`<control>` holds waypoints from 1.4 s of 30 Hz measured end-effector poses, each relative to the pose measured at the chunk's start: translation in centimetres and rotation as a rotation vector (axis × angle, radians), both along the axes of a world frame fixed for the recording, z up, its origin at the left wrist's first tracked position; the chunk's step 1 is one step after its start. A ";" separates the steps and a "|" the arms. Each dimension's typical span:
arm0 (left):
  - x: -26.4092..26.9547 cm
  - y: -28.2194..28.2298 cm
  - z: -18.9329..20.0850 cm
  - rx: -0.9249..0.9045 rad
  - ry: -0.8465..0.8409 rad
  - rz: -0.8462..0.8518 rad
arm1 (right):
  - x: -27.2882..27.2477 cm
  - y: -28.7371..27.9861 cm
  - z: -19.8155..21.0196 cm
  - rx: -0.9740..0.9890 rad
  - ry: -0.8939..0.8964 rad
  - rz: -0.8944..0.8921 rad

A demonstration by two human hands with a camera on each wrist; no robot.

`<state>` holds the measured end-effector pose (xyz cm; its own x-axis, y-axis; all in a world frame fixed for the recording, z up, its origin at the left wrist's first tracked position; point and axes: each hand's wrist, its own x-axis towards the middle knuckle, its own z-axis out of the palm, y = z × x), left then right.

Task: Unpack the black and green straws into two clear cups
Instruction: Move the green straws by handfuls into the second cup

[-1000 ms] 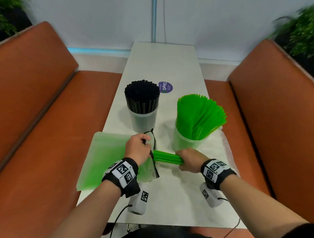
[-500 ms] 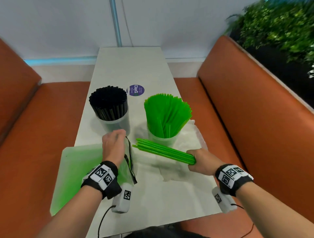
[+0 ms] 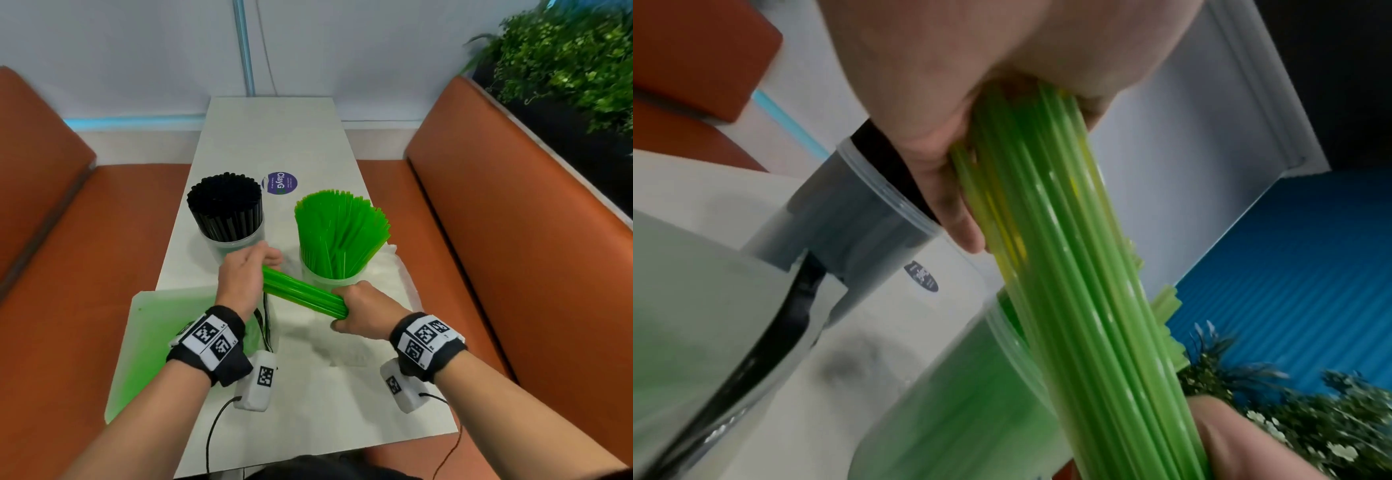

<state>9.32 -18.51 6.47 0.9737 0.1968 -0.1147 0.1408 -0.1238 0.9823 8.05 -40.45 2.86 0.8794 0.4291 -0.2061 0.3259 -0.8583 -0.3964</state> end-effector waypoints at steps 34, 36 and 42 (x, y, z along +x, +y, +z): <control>-2.0 -2.2 0.9 0.076 0.085 -0.620 | 5.6 1.7 13.2 1.792 0.369 -0.492; -1.7 -2.1 1.4 -0.009 0.007 -0.577 | 6.0 1.2 13.7 1.854 0.328 -0.539; -0.3 -2.3 2.5 -0.712 0.021 -0.100 | 6.0 1.4 13.8 2.069 0.178 -0.648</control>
